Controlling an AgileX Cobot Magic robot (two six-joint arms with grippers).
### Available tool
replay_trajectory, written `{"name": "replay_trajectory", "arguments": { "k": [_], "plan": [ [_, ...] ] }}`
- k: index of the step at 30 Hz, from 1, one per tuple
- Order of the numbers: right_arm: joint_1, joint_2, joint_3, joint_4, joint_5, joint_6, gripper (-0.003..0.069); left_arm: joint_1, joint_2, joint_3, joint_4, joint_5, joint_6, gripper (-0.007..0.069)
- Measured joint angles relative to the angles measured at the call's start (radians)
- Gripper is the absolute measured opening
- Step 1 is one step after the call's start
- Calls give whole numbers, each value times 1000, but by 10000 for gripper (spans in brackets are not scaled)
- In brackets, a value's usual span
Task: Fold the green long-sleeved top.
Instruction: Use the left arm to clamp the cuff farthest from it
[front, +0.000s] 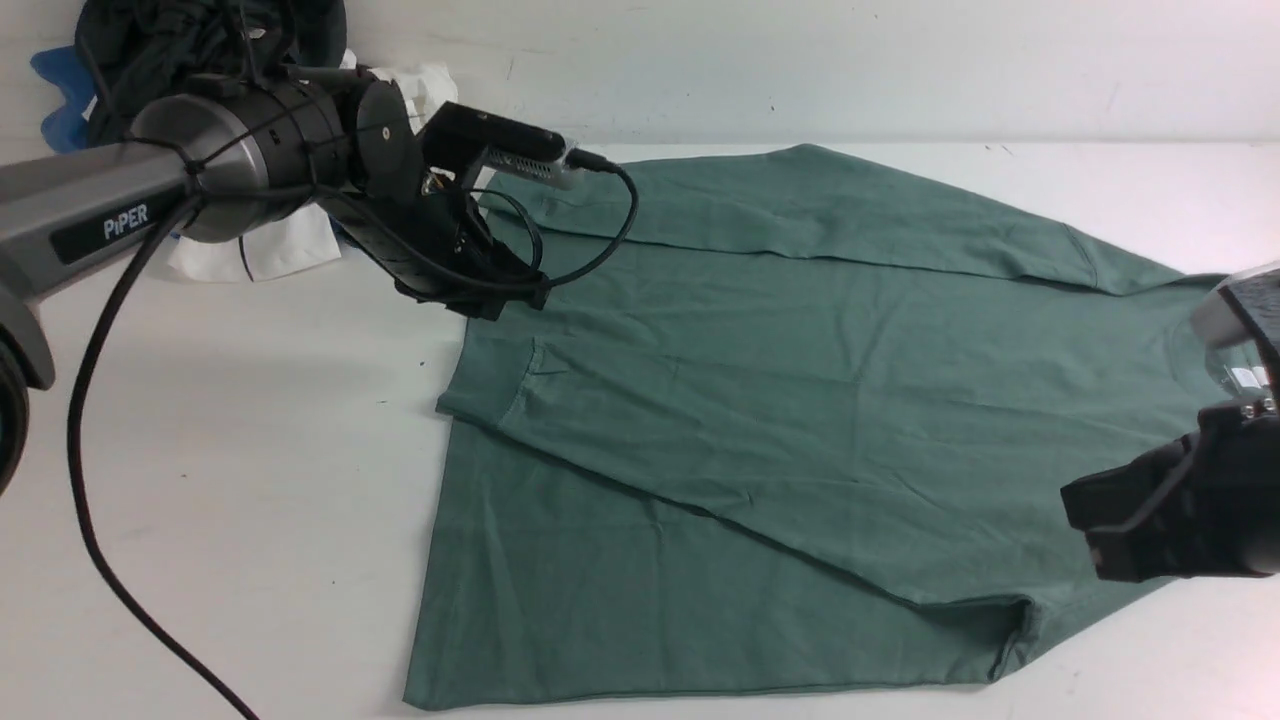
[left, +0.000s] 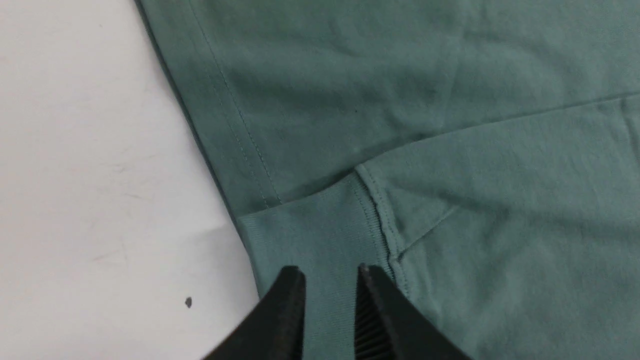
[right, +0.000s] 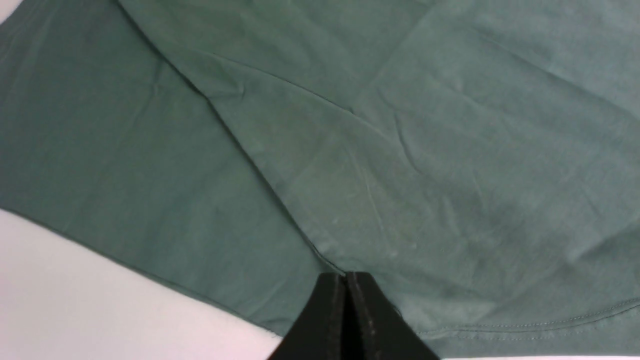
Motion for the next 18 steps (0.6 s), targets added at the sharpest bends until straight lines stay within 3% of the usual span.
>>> {"name": "replay_trajectory", "arguments": {
  "k": [1, 5, 13, 18],
  "plan": [
    [11, 17, 0, 3, 0, 0, -10, 0, 1, -34, 0, 8, 0, 242],
    [60, 84, 0, 5, -16, 0, -10, 0, -1, -101, -1, 3, -16, 300],
    [178, 346, -1, 1, -162, -42, -10, 14, 93, -276, -12, 78, -46, 265],
    [194, 469, -2, -29, -176, -46, -10, 79, 233, -516, -121, 196, -42, 286]
  ]
}}
